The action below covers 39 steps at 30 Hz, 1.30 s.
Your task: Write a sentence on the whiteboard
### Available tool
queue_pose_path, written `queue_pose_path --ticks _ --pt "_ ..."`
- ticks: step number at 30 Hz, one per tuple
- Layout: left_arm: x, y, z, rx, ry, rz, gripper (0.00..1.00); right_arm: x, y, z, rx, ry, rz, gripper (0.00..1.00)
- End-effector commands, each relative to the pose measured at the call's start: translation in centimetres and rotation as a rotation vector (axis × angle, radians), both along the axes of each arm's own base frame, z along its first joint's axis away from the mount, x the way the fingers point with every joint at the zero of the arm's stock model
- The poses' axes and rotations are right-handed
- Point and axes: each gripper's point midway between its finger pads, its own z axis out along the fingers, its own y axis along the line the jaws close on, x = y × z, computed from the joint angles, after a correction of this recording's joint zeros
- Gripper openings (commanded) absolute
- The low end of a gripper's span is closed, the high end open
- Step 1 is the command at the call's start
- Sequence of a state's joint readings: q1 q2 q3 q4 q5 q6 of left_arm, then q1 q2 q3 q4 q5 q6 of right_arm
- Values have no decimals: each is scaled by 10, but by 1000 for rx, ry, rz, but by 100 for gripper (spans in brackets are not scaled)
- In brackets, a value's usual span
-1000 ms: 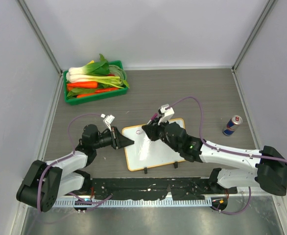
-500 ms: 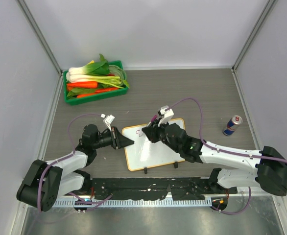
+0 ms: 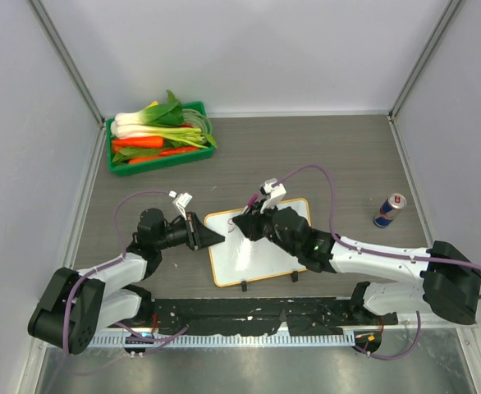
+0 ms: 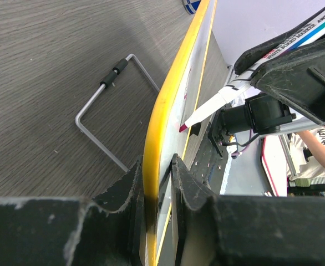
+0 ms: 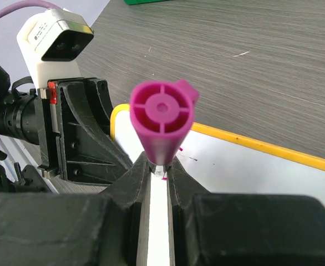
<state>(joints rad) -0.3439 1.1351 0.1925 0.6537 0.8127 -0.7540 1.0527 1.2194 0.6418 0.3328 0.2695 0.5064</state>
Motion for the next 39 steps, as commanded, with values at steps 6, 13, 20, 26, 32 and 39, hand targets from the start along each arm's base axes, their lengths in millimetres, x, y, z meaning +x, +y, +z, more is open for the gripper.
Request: queue_pose_path --ticks 6,13,20,26,32,39 --pt "7 5 -13 56 -20 31 0 10 8 27 70 -35 -33 1" --pt "7 5 -12 56 -22 31 0 3 5 58 155 -65 -10 1" --pt "7 5 -13 56 -22 32 0 11 -15 60 119 -89 -99 1" --pt "7 5 -13 56 -20 32 0 14 -19 47 85 -74 -122 1" --pt "7 5 -12 54 -23 30 0 16 -19 39 73 -73 -131 1" --pt "7 5 -13 54 -19 30 0 16 -15 26 42 -54 -119 1"
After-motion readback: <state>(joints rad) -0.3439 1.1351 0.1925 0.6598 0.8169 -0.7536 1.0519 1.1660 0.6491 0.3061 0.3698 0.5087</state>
